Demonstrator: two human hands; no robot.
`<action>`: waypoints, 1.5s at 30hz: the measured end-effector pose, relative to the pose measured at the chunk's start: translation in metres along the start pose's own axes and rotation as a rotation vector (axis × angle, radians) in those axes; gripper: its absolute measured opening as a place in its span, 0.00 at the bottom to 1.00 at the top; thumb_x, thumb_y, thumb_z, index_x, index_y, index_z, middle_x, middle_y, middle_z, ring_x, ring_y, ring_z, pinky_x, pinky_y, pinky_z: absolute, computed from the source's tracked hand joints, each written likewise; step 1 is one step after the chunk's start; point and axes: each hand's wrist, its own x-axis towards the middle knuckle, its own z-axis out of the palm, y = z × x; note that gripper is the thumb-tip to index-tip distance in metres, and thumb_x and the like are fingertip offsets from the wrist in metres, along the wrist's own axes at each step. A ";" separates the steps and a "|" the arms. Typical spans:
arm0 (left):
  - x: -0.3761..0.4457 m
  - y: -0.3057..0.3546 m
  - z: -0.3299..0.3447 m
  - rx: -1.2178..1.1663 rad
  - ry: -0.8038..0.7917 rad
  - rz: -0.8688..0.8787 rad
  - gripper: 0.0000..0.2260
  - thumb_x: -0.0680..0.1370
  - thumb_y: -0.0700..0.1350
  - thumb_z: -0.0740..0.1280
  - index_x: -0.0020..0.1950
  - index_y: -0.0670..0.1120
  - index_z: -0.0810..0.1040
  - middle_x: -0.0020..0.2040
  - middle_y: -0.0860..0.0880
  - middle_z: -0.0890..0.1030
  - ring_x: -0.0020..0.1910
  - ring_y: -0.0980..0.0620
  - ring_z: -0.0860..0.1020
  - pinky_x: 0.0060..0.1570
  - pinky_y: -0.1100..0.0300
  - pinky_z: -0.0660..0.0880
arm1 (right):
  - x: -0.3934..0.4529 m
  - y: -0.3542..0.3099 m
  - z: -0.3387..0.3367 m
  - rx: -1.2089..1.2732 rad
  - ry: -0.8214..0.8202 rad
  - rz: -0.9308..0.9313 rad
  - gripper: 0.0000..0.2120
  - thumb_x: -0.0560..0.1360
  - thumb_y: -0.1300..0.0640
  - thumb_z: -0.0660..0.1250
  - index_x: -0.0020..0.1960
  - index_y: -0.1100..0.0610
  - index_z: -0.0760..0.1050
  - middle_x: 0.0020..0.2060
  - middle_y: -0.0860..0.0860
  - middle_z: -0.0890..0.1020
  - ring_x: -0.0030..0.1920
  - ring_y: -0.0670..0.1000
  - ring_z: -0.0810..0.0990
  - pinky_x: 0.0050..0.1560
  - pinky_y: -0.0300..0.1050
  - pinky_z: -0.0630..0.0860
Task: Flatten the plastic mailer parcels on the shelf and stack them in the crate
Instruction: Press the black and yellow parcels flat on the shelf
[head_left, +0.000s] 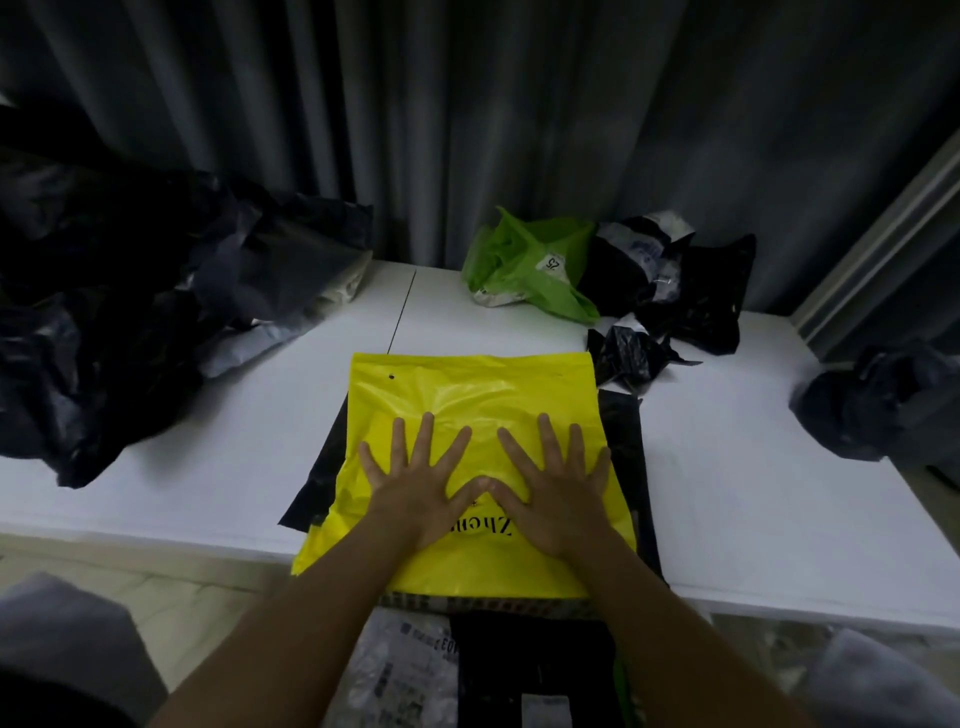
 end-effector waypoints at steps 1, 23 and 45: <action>0.000 0.000 -0.001 0.006 -0.014 -0.005 0.39 0.62 0.78 0.31 0.72 0.68 0.32 0.75 0.52 0.29 0.73 0.42 0.28 0.65 0.31 0.31 | 0.000 0.000 -0.001 0.005 -0.021 0.005 0.33 0.69 0.24 0.38 0.72 0.29 0.34 0.75 0.47 0.31 0.74 0.60 0.29 0.68 0.69 0.30; -0.016 -0.054 -0.061 -0.342 0.246 -0.373 0.19 0.81 0.48 0.62 0.67 0.39 0.65 0.65 0.36 0.68 0.64 0.35 0.66 0.59 0.44 0.67 | -0.028 0.032 -0.053 0.665 0.310 0.516 0.22 0.76 0.59 0.63 0.68 0.58 0.64 0.59 0.60 0.73 0.60 0.64 0.70 0.54 0.53 0.70; -0.051 -0.070 -0.096 -0.258 0.473 -0.294 0.07 0.80 0.44 0.60 0.56 0.44 0.69 0.53 0.42 0.79 0.56 0.40 0.74 0.49 0.52 0.61 | -0.048 0.016 -0.052 0.489 0.115 0.384 0.45 0.71 0.44 0.69 0.77 0.53 0.47 0.70 0.58 0.61 0.69 0.62 0.60 0.63 0.56 0.64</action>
